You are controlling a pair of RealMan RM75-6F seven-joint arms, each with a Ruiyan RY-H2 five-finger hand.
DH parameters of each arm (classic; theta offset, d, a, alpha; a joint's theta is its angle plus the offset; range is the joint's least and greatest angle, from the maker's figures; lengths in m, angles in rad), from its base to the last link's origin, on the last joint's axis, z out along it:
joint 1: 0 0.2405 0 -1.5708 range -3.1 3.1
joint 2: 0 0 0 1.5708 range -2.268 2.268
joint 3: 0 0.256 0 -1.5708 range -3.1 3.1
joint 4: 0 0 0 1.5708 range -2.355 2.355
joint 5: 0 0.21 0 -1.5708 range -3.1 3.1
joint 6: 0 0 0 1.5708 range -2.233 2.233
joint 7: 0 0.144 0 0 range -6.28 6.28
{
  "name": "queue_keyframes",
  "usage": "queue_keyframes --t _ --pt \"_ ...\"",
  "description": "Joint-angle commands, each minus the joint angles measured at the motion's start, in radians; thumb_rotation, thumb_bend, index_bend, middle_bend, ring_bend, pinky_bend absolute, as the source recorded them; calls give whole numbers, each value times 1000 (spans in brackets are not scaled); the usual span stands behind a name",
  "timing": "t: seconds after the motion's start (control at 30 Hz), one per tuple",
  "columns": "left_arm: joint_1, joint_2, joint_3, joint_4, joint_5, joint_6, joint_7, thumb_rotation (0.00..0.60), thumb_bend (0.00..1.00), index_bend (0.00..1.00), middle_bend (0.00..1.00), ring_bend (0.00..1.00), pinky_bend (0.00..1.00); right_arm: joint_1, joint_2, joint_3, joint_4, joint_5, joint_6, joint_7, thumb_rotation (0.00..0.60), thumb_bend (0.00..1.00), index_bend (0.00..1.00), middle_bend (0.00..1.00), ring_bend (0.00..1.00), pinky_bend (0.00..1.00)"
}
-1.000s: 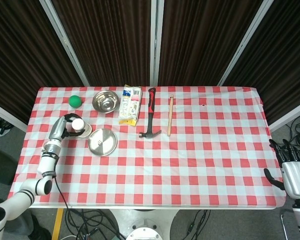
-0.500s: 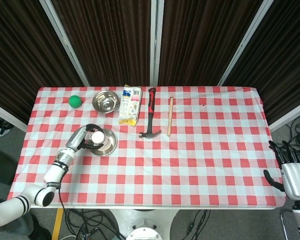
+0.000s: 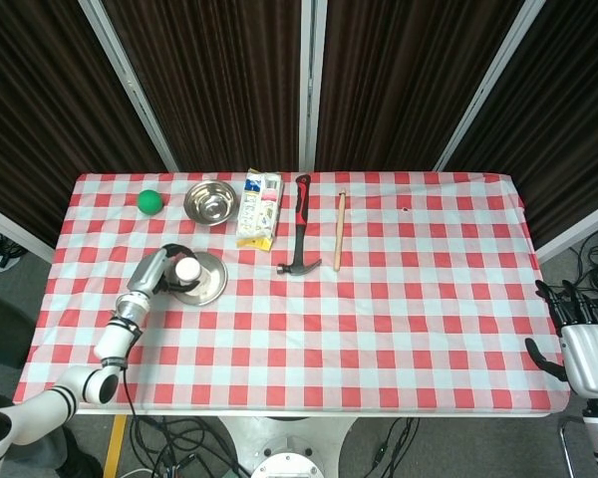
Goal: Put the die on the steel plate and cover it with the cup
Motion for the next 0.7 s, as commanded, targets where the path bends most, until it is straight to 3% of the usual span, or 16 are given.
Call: queue_keyframes --t 0.03,0.47,0.7 --pt "2 -11 -20 20 -20 9 -1 600 303 460 325 184 214 1 -1 -1 3 -2 -2 4 600 250 47 211 17 148" --pt "6 71 46 -155 75 11 -9 600 302 460 324 184 214 -4 1 -4 -1 -7 6 2 600 251 47 211 17 148" --pt "-18 18 1 -36 -6 -21 44 600 304 461 324 184 213 -5 4 -3 -10 -9 11 -3 600 250 47 210 16 148"
